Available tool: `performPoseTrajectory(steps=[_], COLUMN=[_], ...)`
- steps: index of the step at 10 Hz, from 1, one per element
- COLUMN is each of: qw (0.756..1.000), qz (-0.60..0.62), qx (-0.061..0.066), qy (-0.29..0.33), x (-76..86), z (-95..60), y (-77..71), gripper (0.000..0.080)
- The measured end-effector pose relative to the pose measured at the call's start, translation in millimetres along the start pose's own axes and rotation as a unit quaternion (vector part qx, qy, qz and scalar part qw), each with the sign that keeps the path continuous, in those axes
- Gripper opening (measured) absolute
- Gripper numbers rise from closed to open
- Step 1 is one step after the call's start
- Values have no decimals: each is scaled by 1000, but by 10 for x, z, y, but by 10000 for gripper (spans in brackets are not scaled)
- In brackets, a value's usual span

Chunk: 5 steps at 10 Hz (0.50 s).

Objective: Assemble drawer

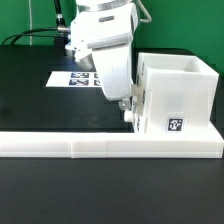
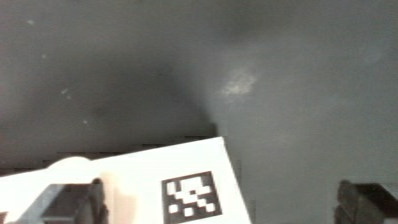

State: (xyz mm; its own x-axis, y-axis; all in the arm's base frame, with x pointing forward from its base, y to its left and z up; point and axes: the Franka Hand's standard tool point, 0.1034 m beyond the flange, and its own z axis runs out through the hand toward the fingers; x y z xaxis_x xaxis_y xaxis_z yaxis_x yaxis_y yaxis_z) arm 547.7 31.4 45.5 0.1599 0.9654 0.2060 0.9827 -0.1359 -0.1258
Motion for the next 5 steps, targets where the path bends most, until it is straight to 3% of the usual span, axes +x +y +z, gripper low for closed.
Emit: performPoseTrajectory(steps=[1, 4, 5], qw=[1000, 999, 999], qz=[2, -25, -19], qx=[1, 31, 27], qy=[0, 2, -3], x=[-42, -585, -652], z=[0, -131, -196], y=[-8, -39, -16], gripper=[649, 649, 649])
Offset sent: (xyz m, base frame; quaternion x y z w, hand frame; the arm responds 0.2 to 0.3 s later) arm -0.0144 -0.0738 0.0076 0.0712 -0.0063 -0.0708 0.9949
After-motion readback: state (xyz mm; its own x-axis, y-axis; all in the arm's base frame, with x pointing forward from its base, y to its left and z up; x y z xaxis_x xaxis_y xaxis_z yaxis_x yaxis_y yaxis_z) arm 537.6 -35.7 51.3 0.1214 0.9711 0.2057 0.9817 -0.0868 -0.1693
